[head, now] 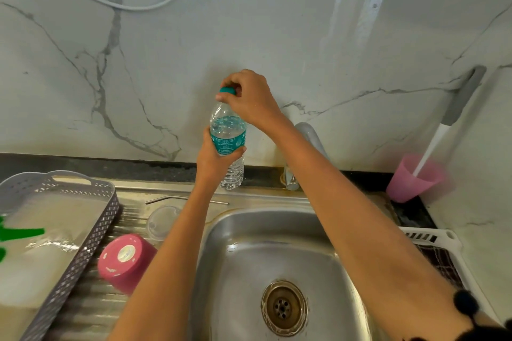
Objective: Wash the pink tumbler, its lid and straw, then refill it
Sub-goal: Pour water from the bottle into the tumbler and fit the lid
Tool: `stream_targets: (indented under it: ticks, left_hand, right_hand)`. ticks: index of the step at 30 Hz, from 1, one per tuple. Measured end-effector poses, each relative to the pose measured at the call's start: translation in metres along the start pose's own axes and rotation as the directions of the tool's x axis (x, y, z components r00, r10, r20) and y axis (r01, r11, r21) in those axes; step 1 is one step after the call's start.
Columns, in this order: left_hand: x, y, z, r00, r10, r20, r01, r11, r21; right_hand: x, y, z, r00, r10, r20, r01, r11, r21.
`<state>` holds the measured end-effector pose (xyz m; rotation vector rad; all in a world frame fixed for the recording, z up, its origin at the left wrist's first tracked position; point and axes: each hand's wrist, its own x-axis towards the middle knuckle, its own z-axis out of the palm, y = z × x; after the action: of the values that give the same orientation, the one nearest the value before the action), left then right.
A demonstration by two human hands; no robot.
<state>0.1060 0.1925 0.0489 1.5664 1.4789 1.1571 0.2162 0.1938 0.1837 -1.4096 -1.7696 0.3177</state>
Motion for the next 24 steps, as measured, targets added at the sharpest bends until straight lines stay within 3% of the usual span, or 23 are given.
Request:
stream_targets:
  ticks: [5,9,14,19,24]
  left_hand:
    - [0.0,-0.001,-0.001,1.0,0.005,0.01,-0.005,1.0,-0.011]
    - [0.002,0.0,0.0,1.0,0.011,0.015,-0.011,1.0,-0.01]
    - [0.002,-0.003,-0.002,1.0,0.013,0.026,-0.013,1.0,-0.017]
    - [-0.001,-0.009,-0.001,0.998,0.019,0.06,-0.016,0.998,-0.059]
    - [-0.002,-0.017,0.0,0.996,0.034,0.08,-0.022,0.989,-0.145]
  right_hand:
    - [0.007,-0.009,-0.022,0.954,0.002,0.298,-0.003,1.0,0.003]
    - [0.013,-0.012,-0.02,0.955,0.023,0.295,0.03,0.984,-0.176]
    - [0.012,-0.014,-0.022,0.936,-0.053,0.348,0.103,0.987,-0.127]
    - [0.009,-0.015,-0.03,0.97,-0.13,0.206,0.131,0.991,0.01]
    - [-0.013,0.011,-0.021,0.999,0.038,0.015,-0.036,0.995,-0.09]
